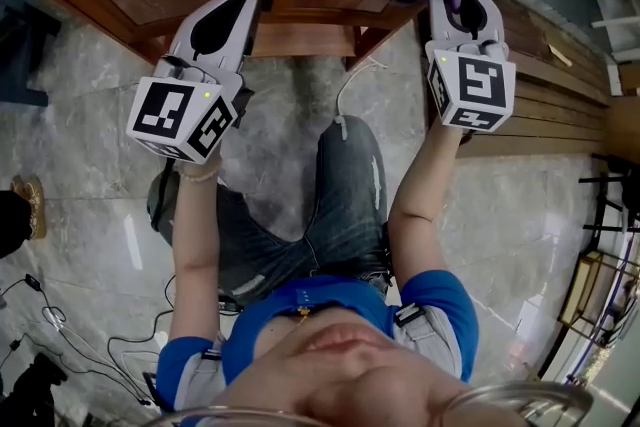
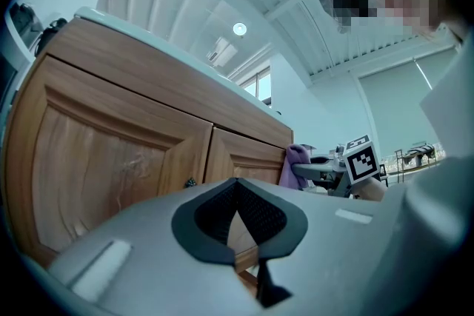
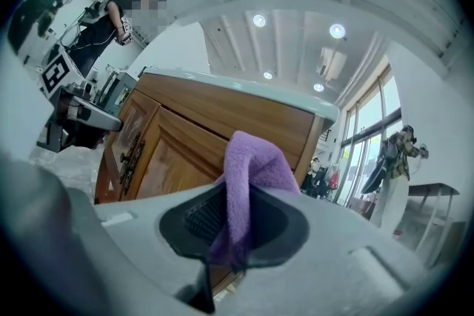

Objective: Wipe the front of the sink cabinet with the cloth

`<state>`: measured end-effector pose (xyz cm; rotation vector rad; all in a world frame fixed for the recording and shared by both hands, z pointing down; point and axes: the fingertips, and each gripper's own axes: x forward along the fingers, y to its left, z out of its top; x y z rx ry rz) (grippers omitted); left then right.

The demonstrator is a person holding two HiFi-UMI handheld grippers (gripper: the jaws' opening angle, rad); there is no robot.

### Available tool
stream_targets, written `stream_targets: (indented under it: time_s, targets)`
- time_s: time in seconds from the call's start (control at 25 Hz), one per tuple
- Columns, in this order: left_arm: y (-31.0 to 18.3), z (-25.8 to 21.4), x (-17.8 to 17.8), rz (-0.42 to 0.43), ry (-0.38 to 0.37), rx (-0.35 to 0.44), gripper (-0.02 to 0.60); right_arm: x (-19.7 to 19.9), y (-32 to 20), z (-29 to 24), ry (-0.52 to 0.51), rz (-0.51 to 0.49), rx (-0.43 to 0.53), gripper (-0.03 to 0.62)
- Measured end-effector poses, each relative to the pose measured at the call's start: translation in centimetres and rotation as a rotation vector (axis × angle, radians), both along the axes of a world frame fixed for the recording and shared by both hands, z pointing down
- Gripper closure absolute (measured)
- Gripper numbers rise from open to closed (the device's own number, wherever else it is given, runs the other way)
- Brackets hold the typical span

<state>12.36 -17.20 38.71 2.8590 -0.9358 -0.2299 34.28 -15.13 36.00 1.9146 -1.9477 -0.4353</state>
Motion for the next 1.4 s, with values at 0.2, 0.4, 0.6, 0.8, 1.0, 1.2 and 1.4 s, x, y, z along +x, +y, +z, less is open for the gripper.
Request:
stream_targets:
  time_s: [0.2,0.4,0.6,0.8,1.0,1.2,1.4]
  targets:
    - [-0.1,0.1,0.1,0.005,0.004,-0.004,0.581,0.2,-0.1,2.9,-0.023,0.013,-0.046,0.533]
    - [0.1,0.3,0.4,0.021,0.008,-0.003,0.581,0.3,-0.1,5.0,-0.044,0.017,-0.086,0.533]
    - [0.3,0.5,0.6,0.025,-0.005,-0.012,0.581,0.1,-0.2,4.9,-0.046,0.038,-0.080,0.533]
    - [0.3,0.5,0.5,0.028,-0.003,-0.015,0.581,-0.6,-0.5,5.0,-0.012,0.062,-0.089,0.533]
    - [0.1,0.9,0.3,0.036,0.004,-0.021,0.581,-2.1,-1.3,5.4,-0.004,0.059,-0.110,0.533]
    - [0.3,0.8,0.0,0.037,0.000,-0.027,0.581,-4.5,-2.0,5.6,0.013,0.032,-0.122,0.533]
    - [0.3,0.9,-0.1,0.036,-0.005,-0.036,0.581,-6.8,-2.7,5.8,0.021,0.000,-0.127,0.533]
